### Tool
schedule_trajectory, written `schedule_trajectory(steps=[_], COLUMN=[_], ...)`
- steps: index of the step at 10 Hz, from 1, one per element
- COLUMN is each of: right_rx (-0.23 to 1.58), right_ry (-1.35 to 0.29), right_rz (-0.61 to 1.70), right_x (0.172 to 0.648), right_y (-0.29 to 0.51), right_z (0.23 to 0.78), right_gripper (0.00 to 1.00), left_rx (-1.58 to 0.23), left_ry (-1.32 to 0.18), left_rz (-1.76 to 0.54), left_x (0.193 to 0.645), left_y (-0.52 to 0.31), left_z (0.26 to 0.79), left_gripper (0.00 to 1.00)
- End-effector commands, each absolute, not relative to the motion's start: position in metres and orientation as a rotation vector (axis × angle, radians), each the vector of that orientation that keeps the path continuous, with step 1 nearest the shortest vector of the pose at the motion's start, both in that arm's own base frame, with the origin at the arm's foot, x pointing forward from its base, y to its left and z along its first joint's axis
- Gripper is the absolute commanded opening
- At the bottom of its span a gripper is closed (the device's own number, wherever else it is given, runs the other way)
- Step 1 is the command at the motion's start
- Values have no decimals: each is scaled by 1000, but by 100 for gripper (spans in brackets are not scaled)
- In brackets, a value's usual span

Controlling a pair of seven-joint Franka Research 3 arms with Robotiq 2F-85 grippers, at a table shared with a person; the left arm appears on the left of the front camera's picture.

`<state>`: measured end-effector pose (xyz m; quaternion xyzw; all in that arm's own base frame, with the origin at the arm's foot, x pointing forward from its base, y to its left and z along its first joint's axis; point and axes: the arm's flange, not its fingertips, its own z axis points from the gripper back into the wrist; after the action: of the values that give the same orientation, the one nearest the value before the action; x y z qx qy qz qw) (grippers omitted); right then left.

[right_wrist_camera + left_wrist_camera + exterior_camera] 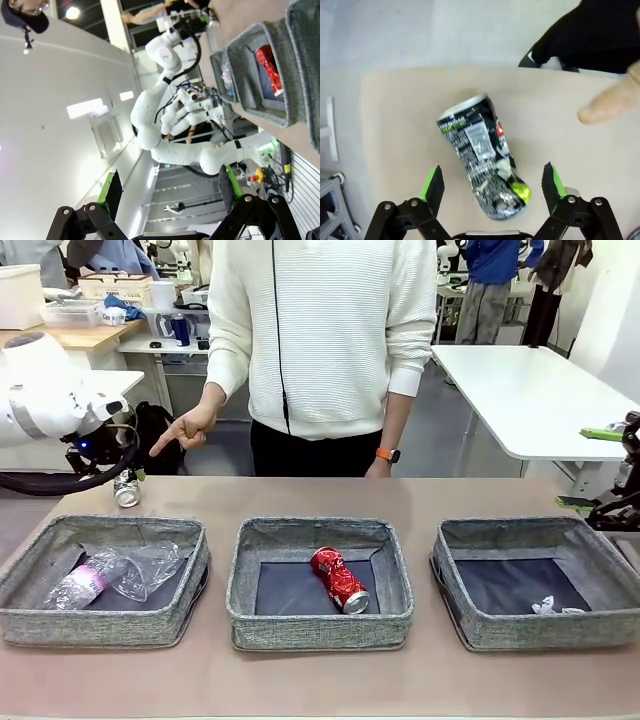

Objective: Sort the waste into the appropriate baskets.
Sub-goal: Pick up the waste item pointed out by the person.

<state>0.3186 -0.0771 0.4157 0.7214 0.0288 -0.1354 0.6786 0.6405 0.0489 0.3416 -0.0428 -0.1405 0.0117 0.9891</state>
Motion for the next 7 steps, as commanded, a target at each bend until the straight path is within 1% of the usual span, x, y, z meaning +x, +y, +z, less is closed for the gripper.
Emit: schedule_trajectory(steps=[1,6,7], right_rx=[1628,1628,1628], right_ry=[71,71,71], right_rz=[-327,-327,-327], right_x=[320,320,320], right_y=[-77,-77,-77], right_z=[421,421,421], right_gripper=[100,100,100], left_rx=[-81,-90,-88], left_ry=[-253,-255,-238], left_rz=[73,72,51], left_x=[660,659,657], left_y=[55,62,62], left_z=[335,325,325], left_gripper=[100,100,40])
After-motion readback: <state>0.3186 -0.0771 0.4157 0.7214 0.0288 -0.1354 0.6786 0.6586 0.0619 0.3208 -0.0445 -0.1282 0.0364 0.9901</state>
